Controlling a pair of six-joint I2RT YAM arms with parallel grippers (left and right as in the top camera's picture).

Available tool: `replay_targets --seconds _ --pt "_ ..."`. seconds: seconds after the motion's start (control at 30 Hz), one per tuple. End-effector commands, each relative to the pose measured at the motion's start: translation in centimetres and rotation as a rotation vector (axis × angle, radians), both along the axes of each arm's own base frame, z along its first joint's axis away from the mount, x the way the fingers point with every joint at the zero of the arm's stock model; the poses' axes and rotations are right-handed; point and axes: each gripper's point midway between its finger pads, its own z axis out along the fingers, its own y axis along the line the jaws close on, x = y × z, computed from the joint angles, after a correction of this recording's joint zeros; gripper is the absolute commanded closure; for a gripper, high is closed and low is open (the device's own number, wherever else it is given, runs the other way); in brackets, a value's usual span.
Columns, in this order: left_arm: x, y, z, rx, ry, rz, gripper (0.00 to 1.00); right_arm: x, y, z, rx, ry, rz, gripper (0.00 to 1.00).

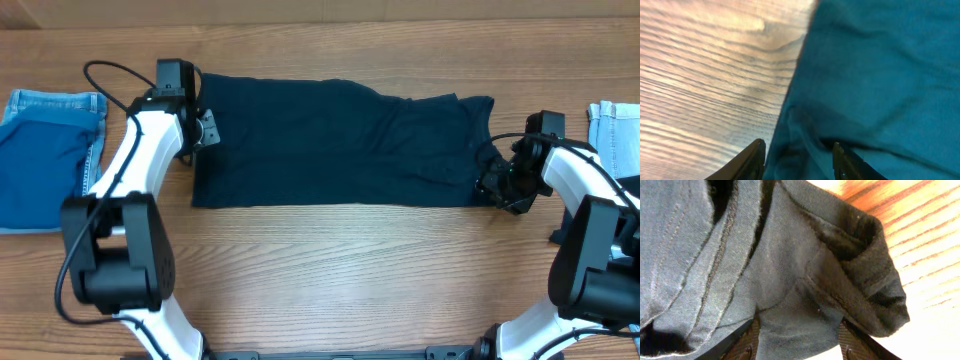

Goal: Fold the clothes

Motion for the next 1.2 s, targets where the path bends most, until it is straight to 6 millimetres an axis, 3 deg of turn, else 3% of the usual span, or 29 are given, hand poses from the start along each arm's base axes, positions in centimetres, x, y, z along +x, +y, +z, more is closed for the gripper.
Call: replay_targets --seconds 0.0,0.1,0.27,0.37,0.5,0.6,0.73,0.9,0.97,1.07,1.17 --pt "0.3 -1.4 4.5 0.005 -0.09 -0.063 0.53 1.0 -0.6 0.0 -0.039 -0.041 0.024 0.44" --pt "-1.7 -2.5 3.4 0.003 0.007 -0.098 0.59 2.3 -0.9 0.4 -0.051 -0.092 0.024 0.45" --pt "-3.4 -4.5 2.8 -0.027 0.079 -0.154 0.6 4.3 -1.1 3.3 -0.044 -0.129 0.026 0.46" --pt "-4.0 -4.8 2.6 -0.035 0.105 -0.16 0.6 4.3 -1.1 4.4 -0.037 -0.112 0.027 0.45" --pt "-4.8 -5.4 2.2 -0.074 0.135 -0.172 0.6 4.6 -1.2 4.4 -0.045 -0.12 0.032 0.45" --pt "-5.3 -5.3 0.4 -0.071 0.163 -0.169 0.59 5.5 -1.5 4.2 -0.056 -0.152 0.049 0.58" --pt "-6.2 -5.2 -3.5 -0.072 0.209 -0.169 0.58 6.4 -1.7 3.1 -0.06 -0.166 0.052 0.65" --pt "-7.1 -5.2 -7.0 -0.072 0.29 -0.169 0.53 4.6 -1.2 -0.2 -0.026 -0.044 0.055 0.65" --pt "-7.9 -5.1 -7.8 -0.071 0.335 -0.169 0.5 3.6 -0.9 -1.5 -0.009 0.017 0.055 0.6" --pt "-9.8 -5.0 -8.2 -0.072 0.415 -0.166 0.48 1.3 -0.6 -2.1 0.003 0.117 0.055 0.54" --pt "-11.7 -4.8 -8.0 -0.072 0.494 -0.162 0.45 -1.8 -0.8 -1.9 -0.018 0.25 0.058 0.53"
